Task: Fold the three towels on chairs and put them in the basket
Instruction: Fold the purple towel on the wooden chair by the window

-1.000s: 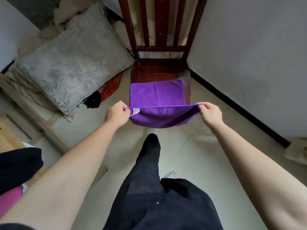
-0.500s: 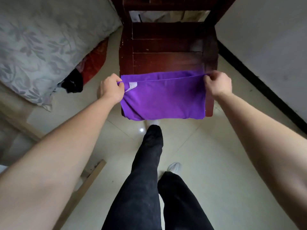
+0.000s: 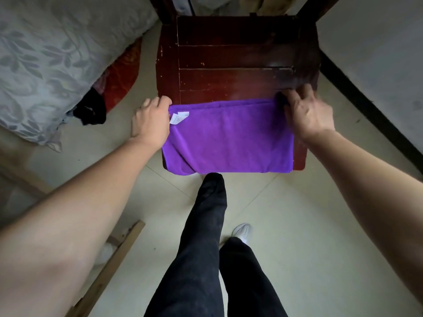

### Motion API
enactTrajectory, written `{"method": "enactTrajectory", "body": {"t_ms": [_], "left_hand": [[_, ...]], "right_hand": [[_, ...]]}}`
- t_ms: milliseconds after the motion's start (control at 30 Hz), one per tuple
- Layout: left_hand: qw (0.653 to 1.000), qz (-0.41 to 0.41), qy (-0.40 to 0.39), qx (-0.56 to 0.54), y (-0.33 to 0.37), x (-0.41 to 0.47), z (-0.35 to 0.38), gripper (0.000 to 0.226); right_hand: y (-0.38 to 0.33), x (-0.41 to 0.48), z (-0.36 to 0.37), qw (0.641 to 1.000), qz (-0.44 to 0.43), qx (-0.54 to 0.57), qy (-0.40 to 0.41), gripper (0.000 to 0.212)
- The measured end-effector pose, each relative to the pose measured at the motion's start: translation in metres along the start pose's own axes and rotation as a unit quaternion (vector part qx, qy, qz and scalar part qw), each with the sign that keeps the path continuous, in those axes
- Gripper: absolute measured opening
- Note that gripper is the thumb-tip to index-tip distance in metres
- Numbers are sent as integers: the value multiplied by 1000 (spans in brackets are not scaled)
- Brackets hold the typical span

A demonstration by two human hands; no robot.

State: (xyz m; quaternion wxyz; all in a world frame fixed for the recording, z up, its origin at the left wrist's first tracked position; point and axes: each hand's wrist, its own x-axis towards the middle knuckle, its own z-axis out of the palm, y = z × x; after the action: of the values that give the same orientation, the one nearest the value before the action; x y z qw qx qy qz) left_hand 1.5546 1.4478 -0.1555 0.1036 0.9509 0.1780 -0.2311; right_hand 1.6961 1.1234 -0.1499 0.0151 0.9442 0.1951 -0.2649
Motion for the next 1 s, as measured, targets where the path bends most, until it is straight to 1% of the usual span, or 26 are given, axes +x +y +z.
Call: {"method": "enactTrajectory", "body": {"t_ms": [67,200,300,367,467,533,667,767,900,1000], "left_hand": [[1000,4,-3,11,0,0,2,26],[999,11,12,33,-1,-7,-2,18],[999,4,42,17,-1,-24,-12,20],[997,13,70,9,-1,-40,-22,19],[992,40,117,7,0,-68,-41,19],[986,51,158,7,1,-89,-57,19],[973,48,227,-15,9,-121,-100,25],[959,54,274,-44,15,-131,-143,27],[927,51,361,-85,28,-132,-207,33],[910,52,404,-78,37,-139,-240,35]], "right_hand": [[3,1,1,1000,1,-7,-1,32],[9,-5,-1,1000,0,2,-9,30],[14,-23,-7,999,-41,28,16,26],[19,-38,-15,996,-66,37,38,23],[25,-60,-34,990,-87,45,100,21],[26,-78,-54,982,-109,24,150,25],[27,-109,-104,963,-138,-9,232,27],[26,-123,-149,952,-131,-19,275,28],[23,-132,-203,928,-103,-15,358,30],[21,-140,-228,908,-88,-13,410,29]]}}
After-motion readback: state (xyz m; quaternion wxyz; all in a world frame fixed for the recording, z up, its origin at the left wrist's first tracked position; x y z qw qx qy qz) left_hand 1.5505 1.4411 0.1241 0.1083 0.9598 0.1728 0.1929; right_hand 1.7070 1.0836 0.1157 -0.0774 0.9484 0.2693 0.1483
